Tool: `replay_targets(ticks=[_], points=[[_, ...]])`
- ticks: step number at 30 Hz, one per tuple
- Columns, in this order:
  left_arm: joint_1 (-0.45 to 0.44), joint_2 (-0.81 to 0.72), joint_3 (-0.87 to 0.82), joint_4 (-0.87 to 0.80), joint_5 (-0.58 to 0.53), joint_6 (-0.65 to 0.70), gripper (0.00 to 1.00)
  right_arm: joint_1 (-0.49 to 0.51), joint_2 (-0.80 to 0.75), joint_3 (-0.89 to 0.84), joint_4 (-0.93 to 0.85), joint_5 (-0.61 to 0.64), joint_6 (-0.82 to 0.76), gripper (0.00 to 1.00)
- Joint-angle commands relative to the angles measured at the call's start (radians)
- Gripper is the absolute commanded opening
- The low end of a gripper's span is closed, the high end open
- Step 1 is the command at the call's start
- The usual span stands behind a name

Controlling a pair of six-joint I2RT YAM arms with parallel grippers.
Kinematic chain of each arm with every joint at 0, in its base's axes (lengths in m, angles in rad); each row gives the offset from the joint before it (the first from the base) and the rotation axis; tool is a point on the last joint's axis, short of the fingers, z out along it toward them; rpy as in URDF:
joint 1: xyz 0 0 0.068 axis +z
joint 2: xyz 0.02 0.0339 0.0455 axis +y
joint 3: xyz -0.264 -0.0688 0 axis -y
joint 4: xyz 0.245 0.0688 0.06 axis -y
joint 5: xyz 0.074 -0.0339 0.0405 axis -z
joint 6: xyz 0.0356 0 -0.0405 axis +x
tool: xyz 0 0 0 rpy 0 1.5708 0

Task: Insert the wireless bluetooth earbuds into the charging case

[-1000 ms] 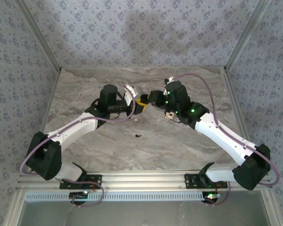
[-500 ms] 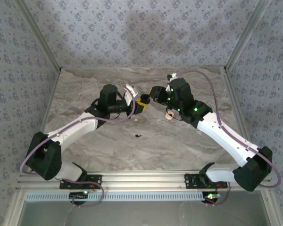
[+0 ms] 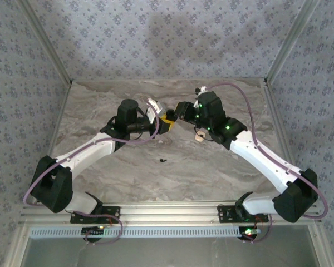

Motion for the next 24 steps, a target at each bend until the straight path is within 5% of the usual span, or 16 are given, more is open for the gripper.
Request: replay_targets(ticks=[1, 24], points=[[-0.003, -0.002, 0.040, 0.049, 0.023, -0.022, 0.14, -0.006, 0.005, 0.017, 0.015, -0.010, -0.002, 0.19], [0.012, -0.002, 0.083, 0.074, 0.032, -0.038, 0.14, -0.040, -0.035, -0.050, 0.027, -0.138, -0.036, 0.25]])
